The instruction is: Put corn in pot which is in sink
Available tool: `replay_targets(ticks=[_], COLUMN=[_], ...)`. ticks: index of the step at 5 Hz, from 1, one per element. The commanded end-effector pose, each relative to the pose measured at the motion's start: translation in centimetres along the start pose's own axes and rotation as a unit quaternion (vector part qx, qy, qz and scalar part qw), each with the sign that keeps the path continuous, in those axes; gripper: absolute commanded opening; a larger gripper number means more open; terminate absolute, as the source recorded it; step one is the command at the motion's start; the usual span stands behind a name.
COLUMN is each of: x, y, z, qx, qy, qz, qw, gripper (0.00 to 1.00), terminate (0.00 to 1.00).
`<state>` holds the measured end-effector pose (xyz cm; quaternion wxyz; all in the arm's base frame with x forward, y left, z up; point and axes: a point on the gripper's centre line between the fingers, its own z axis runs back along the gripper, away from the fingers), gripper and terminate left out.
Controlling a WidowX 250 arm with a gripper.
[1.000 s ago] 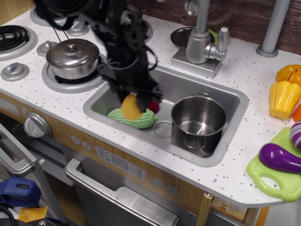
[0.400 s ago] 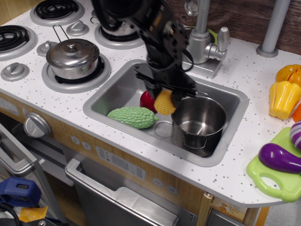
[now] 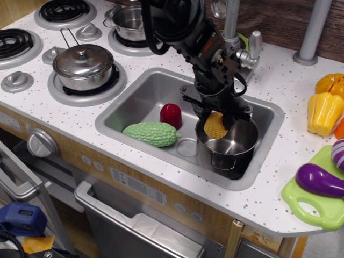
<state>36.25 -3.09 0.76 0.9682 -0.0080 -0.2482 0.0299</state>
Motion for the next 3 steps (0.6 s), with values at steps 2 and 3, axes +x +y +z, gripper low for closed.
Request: replay_targets(ticks=[2, 3], x=[1.78, 1.68], y=[-0.68, -0.89], z=[1.29, 1.25], qx=[0.009, 0.009], qy=[-0.016, -0.018], qz=[-0.005, 0.002], qw=[0.9998, 0.9998], gripper=[1.00, 1.00], terminate=[0.00, 1.00])
